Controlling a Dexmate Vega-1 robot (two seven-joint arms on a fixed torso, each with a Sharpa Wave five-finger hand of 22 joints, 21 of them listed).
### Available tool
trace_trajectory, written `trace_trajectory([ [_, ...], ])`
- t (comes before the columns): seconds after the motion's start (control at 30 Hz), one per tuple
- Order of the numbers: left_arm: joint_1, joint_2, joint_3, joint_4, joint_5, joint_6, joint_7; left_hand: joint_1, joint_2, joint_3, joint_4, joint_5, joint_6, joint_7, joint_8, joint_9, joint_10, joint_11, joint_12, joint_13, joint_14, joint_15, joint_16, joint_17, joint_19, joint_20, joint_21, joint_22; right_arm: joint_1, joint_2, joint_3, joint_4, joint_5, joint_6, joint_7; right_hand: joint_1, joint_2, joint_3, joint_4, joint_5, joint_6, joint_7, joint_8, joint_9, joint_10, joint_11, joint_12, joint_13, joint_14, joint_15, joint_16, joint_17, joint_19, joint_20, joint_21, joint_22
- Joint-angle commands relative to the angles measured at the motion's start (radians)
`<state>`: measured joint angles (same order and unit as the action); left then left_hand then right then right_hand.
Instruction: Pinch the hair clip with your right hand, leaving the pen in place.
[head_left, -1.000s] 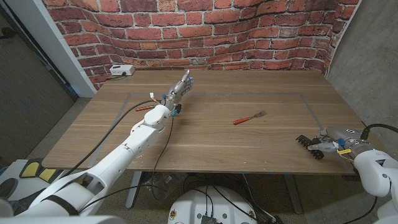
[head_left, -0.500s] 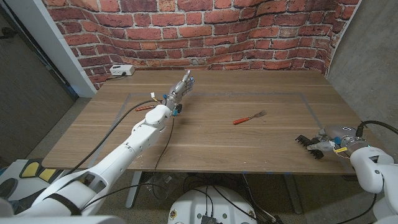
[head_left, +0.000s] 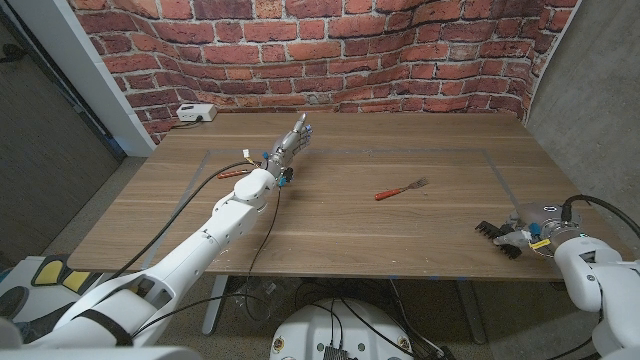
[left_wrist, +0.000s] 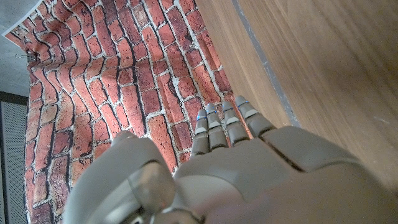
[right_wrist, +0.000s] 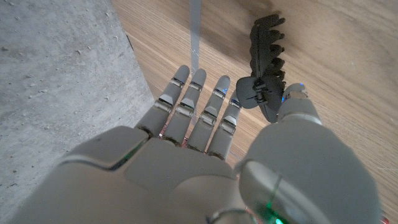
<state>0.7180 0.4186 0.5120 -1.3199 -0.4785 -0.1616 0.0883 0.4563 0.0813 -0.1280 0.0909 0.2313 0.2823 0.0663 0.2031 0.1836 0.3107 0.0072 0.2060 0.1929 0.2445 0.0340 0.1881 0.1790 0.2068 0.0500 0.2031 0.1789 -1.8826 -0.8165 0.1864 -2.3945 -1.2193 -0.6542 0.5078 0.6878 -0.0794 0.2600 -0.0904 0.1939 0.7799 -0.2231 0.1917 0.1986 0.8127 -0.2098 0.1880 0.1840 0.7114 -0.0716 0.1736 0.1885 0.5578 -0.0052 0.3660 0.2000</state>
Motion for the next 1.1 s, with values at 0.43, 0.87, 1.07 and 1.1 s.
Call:
trace_trajectory([
  [0.43,0.017,0.011,-0.007,-0.018,-0.005,0.002,0.008,0.001,0.006,-0.008,0.002,-0.004,0.008,0.001,-0.003,0.006,0.009,0.0,-0.003,0.004,-0.004,-0.001,0.0,0.004,-0.003,0.001,0.002,0.002,0.023,0.0,-0.028,0.018,-0.099,0.032,0.074,-0.045,-0.02,-0.021,0.007,0.023,-0.098,0.013,-0.013,0.004,-0.09,0.008,-0.005,0.008,-0.061,-0.047,0.002,0.003,-0.03,0.018,-0.017,0.0],
  [0.87,0.02,0.013,-0.008,-0.023,-0.006,0.006,0.01,0.001,0.007,-0.01,0.002,-0.004,0.008,0.0,-0.003,0.006,0.01,0.0,-0.002,0.004,-0.004,-0.003,0.0,0.004,-0.004,0.002,0.001,0.002,0.022,0.023,0.006,0.004,-0.091,0.061,0.108,-0.109,-0.05,-0.058,0.025,0.045,-0.18,0.06,-0.013,0.004,-0.168,0.044,-0.003,0.01,-0.104,-0.036,0.005,0.005,-0.059,0.036,-0.035,-0.001],
  [1.07,0.019,0.014,-0.007,-0.027,-0.005,0.008,0.011,0.001,0.007,-0.011,0.002,-0.004,0.008,0.0,-0.003,0.006,0.009,0.001,-0.003,0.004,-0.004,-0.003,0.0,0.004,-0.003,0.002,0.002,0.002,0.025,0.055,0.037,-0.005,-0.031,0.083,0.082,-0.139,-0.059,-0.075,0.033,0.058,-0.216,0.111,-0.011,0.004,-0.183,0.084,0.007,0.011,-0.125,-0.002,0.006,0.004,-0.064,0.051,-0.042,-0.001],
  [1.1,0.019,0.014,-0.007,-0.027,-0.005,0.008,0.011,0.001,0.007,-0.011,0.002,-0.004,0.008,-0.001,-0.003,0.006,0.01,0.001,-0.002,0.004,-0.004,-0.002,0.0,0.004,-0.003,0.002,0.002,0.002,0.025,0.059,0.04,-0.006,-0.025,0.085,0.073,-0.142,-0.061,-0.077,0.033,0.059,-0.224,0.118,-0.013,0.004,-0.187,0.088,0.007,0.011,-0.128,0.001,0.006,0.004,-0.064,0.053,-0.043,-0.002],
])
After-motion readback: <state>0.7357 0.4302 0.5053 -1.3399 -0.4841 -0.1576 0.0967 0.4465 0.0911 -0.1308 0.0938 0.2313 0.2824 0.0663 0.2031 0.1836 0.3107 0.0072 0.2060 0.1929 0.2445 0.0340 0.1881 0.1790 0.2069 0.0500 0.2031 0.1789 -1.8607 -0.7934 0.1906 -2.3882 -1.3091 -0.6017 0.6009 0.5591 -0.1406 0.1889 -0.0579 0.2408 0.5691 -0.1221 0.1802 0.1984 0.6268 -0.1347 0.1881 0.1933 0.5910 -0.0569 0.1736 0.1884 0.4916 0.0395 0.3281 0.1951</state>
